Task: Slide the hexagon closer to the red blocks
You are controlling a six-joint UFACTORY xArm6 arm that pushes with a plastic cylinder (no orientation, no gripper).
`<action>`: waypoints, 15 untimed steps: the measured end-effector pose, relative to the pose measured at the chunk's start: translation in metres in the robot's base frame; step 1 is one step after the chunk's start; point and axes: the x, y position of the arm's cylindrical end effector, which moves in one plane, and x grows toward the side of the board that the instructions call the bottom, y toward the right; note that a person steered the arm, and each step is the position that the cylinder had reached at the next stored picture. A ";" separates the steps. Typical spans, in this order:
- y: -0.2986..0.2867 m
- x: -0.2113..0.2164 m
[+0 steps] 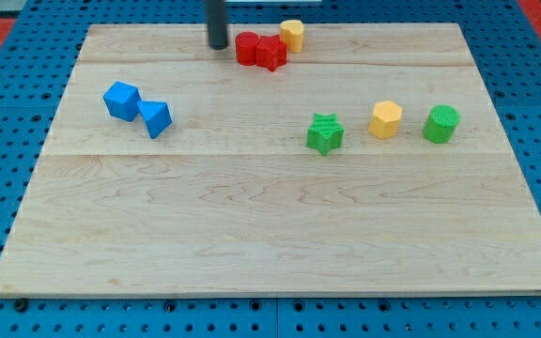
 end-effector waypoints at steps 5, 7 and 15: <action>0.275 0.173; 0.193 0.102; -0.009 0.083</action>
